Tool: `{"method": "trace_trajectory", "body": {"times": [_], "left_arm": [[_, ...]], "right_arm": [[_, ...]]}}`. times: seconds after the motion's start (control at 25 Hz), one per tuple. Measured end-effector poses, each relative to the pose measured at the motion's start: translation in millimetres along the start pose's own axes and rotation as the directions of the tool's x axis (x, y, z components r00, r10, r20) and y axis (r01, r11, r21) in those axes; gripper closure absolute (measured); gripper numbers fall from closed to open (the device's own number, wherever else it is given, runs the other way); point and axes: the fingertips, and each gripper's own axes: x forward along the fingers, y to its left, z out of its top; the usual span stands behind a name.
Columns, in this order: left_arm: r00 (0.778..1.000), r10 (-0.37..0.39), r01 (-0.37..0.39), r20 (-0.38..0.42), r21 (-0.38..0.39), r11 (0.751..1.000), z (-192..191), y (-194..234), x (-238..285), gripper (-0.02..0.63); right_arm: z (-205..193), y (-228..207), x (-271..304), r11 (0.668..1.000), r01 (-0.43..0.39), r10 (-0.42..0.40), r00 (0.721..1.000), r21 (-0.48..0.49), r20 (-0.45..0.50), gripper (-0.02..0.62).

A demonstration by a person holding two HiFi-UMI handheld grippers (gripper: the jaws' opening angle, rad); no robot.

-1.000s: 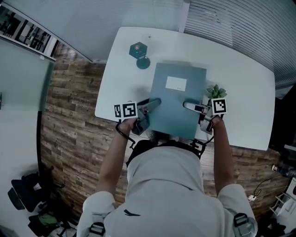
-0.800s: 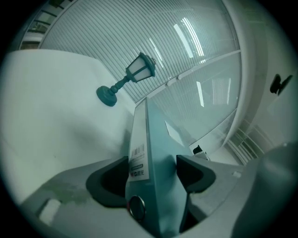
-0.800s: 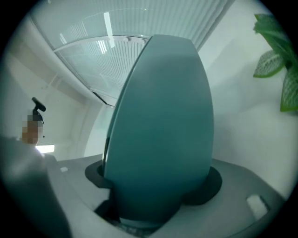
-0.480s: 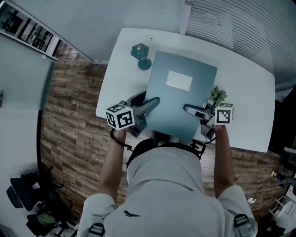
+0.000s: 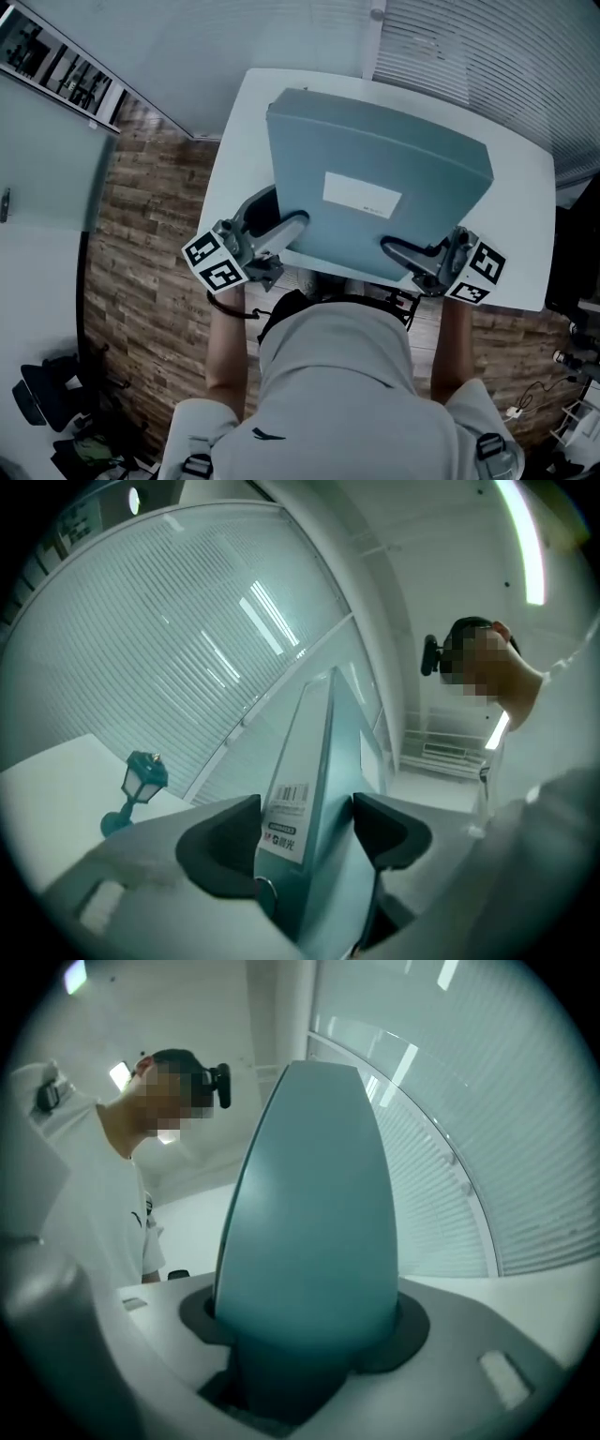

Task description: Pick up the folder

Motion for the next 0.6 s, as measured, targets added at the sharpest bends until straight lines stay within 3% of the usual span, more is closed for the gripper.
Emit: {"method": "trace_trajectory", "body": {"times": [0.2, 0.28, 0.4, 0.52, 0.6], "left_arm": [[0.993, -0.045, 0.033, 0.105, 0.117, 0.993, 36, -31, -6, 0.324], [0.988, -0.024, 0.001, 0.152, 0.147, 0.989, 51, -36, -15, 0.381], [0.977, 0.051, -0.092, 0.206, 0.199, 0.976, 69, -36, -33, 0.390], [0.955, 0.193, -0.259, 0.225, 0.317, 0.912, 78, -30, -56, 0.398], [0.921, 0.281, -0.370, 0.272, 0.373, 0.851, 85, -29, -74, 0.417]], "right_arm": [[38, 31, 0, 0.980, 0.048, -0.041, 0.998, -0.192, 0.042, 0.308], [52, 34, -1, 0.978, 0.073, -0.058, 0.995, -0.194, 0.080, 0.308], [74, 22, -11, 0.982, 0.148, -0.124, 0.974, -0.115, 0.188, 0.307], [89, 0, -34, 0.949, 0.312, -0.284, 0.912, -0.052, 0.295, 0.307], [91, -12, -52, 0.900, 0.432, -0.394, 0.860, -0.053, 0.325, 0.307]]}}
